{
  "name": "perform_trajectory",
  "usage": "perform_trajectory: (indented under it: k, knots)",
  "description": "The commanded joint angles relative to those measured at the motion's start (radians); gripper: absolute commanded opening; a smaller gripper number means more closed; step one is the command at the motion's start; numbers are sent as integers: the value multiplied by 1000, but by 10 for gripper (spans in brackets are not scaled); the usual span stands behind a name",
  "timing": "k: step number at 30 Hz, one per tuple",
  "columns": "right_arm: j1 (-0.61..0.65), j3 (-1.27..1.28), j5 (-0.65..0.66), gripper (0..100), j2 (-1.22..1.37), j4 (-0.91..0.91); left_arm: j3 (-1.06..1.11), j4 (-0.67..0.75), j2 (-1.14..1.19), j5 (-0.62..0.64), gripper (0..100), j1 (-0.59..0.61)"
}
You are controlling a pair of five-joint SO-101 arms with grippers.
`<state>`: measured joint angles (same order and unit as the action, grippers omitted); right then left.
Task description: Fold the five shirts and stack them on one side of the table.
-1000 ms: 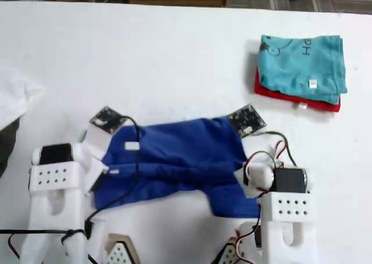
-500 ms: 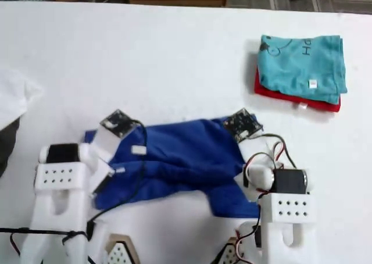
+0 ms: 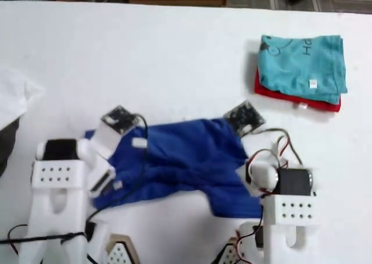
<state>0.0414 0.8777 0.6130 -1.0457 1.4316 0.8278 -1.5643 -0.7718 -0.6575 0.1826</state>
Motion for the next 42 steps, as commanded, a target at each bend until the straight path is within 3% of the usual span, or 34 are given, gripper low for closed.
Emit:
perform_trajectory:
  k: [1, 3, 6, 8, 14, 19, 25, 30, 37, 42]
  knots:
    - [-4, -146, -106, 192, -13, -48, -188, -25, -20, -9, 214, 15]
    - [1, -170, -163, 154, -8, -119, -265, -6, -18, -8, 214, 40]
    - [42, -175, -181, 18, 62, -213, -283, 55, 0, 26, 162, 43]
    - [82, -180, -181, 34, 157, -243, -260, 121, 69, 69, 24, 40]
    - [156, -190, -189, 42, 507, -398, -266, 324, 459, 123, 28, 40]
    - [151, -307, -190, 42, 734, -441, -377, 390, 727, 133, 25, 23]
    - [148, -411, -190, 42, 944, -444, -484, 391, 959, 150, 25, 12]
    - [101, -471, -186, 42, 1106, -444, -539, 384, 1106, 147, 25, 72]
    - [-54, -638, -181, 42, 1303, -444, -757, 279, 1246, 146, 25, 189]
    - [-58, -732, -189, 41, 1395, -438, -987, 175, 1379, 153, 25, 190]
